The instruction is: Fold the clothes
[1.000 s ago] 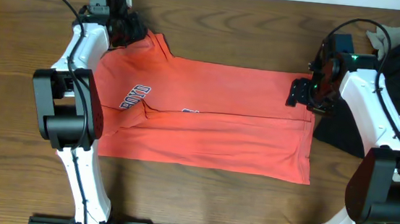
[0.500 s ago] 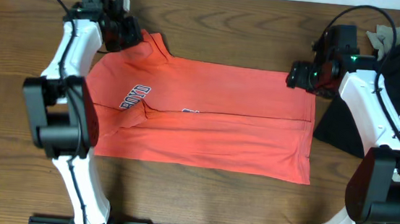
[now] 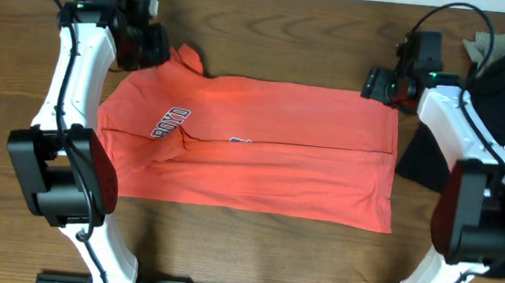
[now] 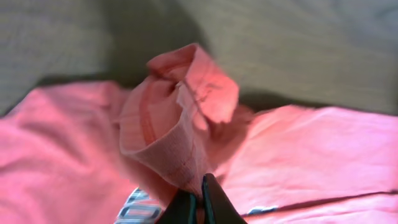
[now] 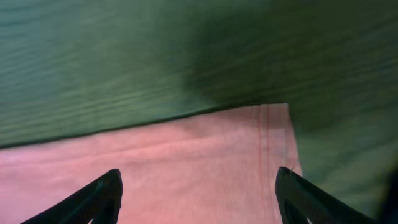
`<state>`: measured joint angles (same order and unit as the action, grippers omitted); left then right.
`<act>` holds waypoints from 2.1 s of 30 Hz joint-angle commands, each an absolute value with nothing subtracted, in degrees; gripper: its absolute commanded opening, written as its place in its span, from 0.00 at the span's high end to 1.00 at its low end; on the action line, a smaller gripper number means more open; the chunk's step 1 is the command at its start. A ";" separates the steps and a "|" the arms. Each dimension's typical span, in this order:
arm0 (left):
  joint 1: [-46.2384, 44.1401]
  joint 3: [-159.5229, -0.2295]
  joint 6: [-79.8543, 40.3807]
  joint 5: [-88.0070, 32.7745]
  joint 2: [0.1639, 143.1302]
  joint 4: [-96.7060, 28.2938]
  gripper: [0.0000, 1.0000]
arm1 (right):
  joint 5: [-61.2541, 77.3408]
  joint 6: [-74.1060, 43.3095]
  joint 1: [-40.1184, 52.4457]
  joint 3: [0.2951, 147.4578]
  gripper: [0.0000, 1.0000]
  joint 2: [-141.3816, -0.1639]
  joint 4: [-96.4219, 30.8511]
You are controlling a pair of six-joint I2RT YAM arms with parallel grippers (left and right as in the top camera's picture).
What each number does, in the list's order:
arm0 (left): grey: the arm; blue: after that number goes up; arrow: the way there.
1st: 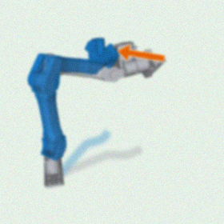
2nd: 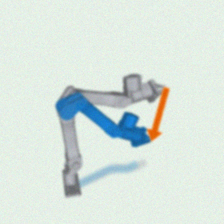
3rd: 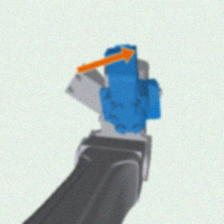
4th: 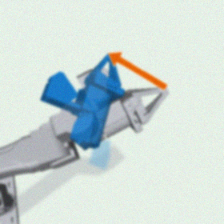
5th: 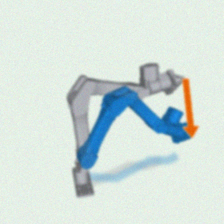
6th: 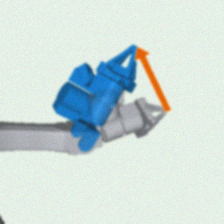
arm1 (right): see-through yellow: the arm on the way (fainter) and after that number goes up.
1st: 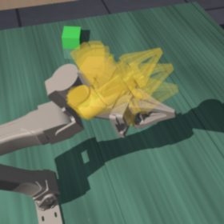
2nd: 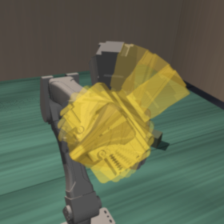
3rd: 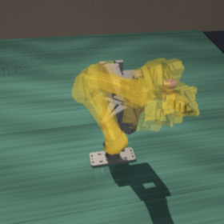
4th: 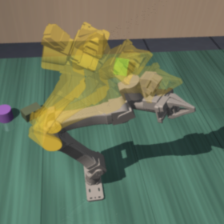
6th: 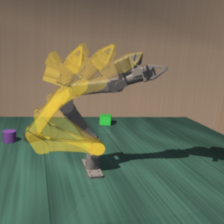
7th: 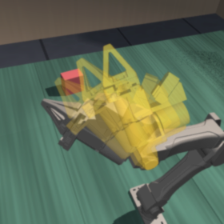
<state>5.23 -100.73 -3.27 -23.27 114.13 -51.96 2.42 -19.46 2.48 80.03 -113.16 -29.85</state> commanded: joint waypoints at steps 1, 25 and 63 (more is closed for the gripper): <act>5.39 -100.60 -1.48 -19.64 114.34 -53.30 0.94 | -0.93 -24.23 1.65 79.35 0.22 -116.11 -28.88; 5.39 -97.23 -1.48 -19.57 114.65 -53.71 0.94 | -4.05 -28.88 1.45 79.37 0.90 -124.53 -20.75; 11.51 -97.23 -8.34 -7.33 96.12 -82.67 0.94 | -1.43 -22.00 -0.12 79.48 0.90 -109.08 -64.75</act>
<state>11.22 -97.30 -6.04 -11.70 96.14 -82.21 -1.61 -22.98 -0.82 79.64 -109.38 -63.24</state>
